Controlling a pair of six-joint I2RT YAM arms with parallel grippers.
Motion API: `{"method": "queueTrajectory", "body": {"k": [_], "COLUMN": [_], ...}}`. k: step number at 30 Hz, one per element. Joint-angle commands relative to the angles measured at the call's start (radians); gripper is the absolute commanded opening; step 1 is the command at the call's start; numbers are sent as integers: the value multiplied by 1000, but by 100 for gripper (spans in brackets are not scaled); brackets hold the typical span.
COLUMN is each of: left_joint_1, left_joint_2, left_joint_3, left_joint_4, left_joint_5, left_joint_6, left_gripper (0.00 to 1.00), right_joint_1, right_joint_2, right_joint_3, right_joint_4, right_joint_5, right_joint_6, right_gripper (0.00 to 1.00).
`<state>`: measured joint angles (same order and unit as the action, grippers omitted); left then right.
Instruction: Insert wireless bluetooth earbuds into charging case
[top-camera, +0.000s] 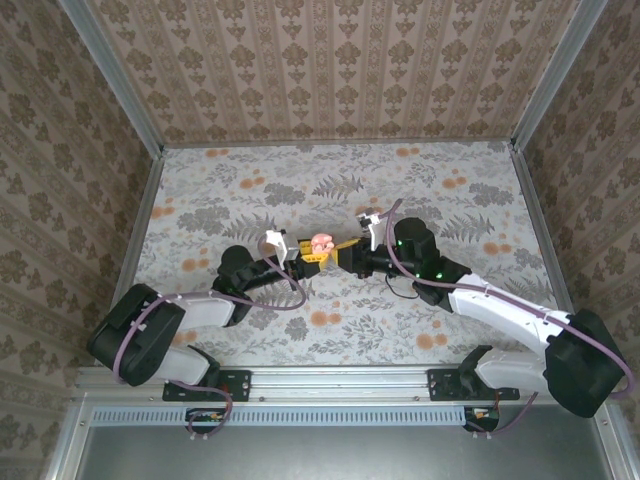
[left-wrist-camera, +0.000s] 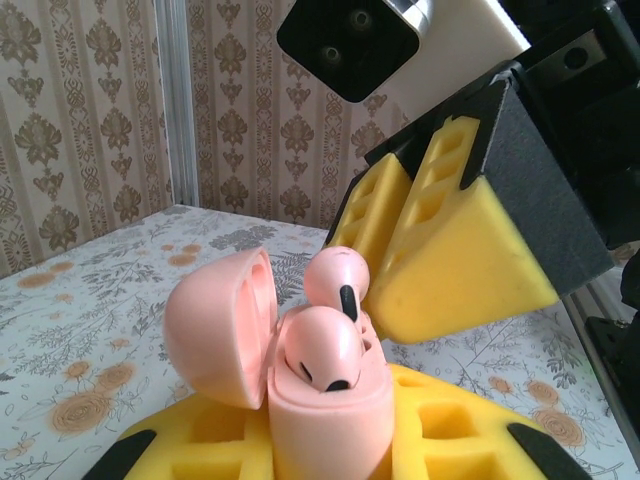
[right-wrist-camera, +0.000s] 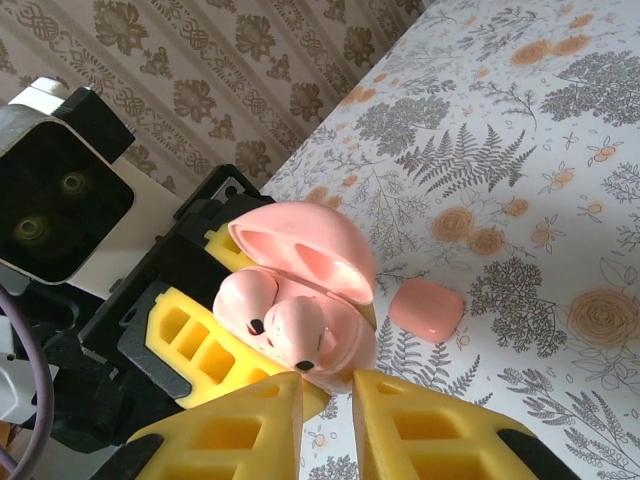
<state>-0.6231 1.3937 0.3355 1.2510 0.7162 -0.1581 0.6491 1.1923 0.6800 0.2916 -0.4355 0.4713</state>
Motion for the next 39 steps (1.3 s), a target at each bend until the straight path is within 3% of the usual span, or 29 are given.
{"method": "queueTrajectory", "body": {"k": [1,21,31,39], "left_joint_1": [-4,-4,-4,-12], "left_joint_2": [-19,-42,-58,-94], "left_joint_3": [0,-17,-20,-50], "left_joint_4": [37,36,36,37], "left_joint_5": [25,25,42,84], "left_joint_6": [-11,-7,-3,90], "left_gripper": [14,14,14,14], "right_joint_1": [-6,-26,-50,-89], "right_joint_2": [2,6,-56,-150], "right_joint_3": [29,64,48,38], "right_joint_4": [49,28,7,10], "right_joint_5": [-33,-54,-63,-209], "right_joint_6": [-8,-15,-27,41], "right_gripper": [21,24,34,36]}}
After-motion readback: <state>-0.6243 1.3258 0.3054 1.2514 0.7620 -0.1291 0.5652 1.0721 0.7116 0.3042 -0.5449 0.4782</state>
